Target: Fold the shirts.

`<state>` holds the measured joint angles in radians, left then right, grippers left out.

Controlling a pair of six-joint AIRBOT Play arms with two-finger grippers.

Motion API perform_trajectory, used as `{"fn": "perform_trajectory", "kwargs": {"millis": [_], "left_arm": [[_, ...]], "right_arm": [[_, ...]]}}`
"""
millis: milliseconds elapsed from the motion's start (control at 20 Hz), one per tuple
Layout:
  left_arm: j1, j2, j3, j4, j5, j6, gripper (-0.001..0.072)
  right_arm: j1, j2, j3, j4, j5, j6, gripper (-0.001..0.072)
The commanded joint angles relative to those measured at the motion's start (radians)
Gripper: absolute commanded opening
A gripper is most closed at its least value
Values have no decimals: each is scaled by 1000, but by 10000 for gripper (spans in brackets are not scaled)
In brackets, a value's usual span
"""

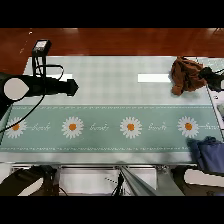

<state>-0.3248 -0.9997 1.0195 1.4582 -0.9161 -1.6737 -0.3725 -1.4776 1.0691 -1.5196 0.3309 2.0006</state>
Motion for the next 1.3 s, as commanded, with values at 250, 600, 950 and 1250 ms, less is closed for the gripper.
{"fn": "perform_trajectory", "kwargs": {"millis": [250, 600, 950, 1250], "left_arm": [[0, 1, 0, -19, 0, 0, 715], [0, 2, 65, -100, 0, 1, 714], [0, 3, 514, -161, -187, 96, 715], [0, 34, 810, -157, -458, 95, 715]], "right_arm": [[-6, -165, 3, 190, -92, 6, 450], [26, 76, 37, 314, -108, -179, 27], [217, 575, 225, 314, -49, -394, 27], [313, 811, 245, 317, 238, -393, 27]]}}
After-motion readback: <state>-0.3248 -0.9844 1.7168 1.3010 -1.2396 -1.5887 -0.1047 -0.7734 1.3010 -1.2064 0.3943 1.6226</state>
